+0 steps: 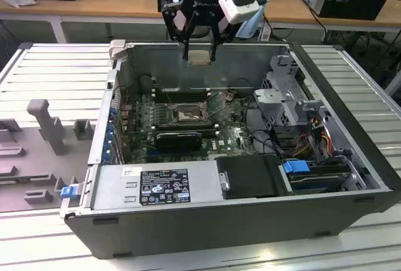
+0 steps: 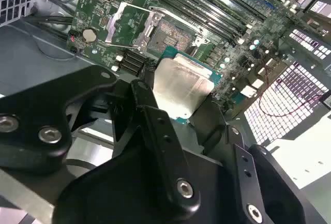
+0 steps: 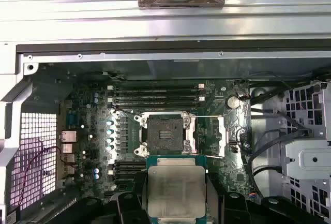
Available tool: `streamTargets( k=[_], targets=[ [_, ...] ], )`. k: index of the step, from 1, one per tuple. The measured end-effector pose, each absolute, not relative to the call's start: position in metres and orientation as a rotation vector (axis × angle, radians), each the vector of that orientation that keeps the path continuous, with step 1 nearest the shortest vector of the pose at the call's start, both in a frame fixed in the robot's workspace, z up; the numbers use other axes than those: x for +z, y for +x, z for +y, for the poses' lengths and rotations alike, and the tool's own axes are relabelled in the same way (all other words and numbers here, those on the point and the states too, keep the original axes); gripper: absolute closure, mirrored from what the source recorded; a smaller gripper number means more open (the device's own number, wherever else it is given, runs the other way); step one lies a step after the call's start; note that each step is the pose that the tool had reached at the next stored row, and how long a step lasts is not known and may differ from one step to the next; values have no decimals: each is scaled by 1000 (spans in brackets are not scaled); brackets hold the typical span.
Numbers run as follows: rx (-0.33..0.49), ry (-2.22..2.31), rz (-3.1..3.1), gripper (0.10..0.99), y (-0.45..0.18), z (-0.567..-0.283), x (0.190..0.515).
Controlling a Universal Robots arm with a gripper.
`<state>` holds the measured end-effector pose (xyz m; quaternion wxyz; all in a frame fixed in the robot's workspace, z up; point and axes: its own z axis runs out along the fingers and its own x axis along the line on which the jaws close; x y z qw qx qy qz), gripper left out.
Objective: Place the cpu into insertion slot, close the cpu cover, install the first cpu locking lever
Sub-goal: 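Place the cpu into insertion slot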
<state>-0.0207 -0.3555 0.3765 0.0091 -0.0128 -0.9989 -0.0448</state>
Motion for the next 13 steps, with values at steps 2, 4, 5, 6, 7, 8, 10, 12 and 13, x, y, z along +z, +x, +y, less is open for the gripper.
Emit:
streamTargets(
  k=[2,4,5,6,7,8,10,12,13],
  targets=[
    [-140,-43,-3120,545,-21,-356,376],
    [-140,-45,-3120,545,-21,-356,376],
    [-140,-49,-3120,545,-21,-356,376],
    [-140,-59,-3120,545,-21,-356,376],
    [-140,-75,-3120,545,-21,-356,376],
    [-140,-93,-3120,545,-21,-356,376],
    [-140,-124,-3120,545,-21,-356,376],
    [-140,-158,-3120,545,-21,-356,376],
    [-140,-171,-3119,545,-21,-356,376]
  ],
)
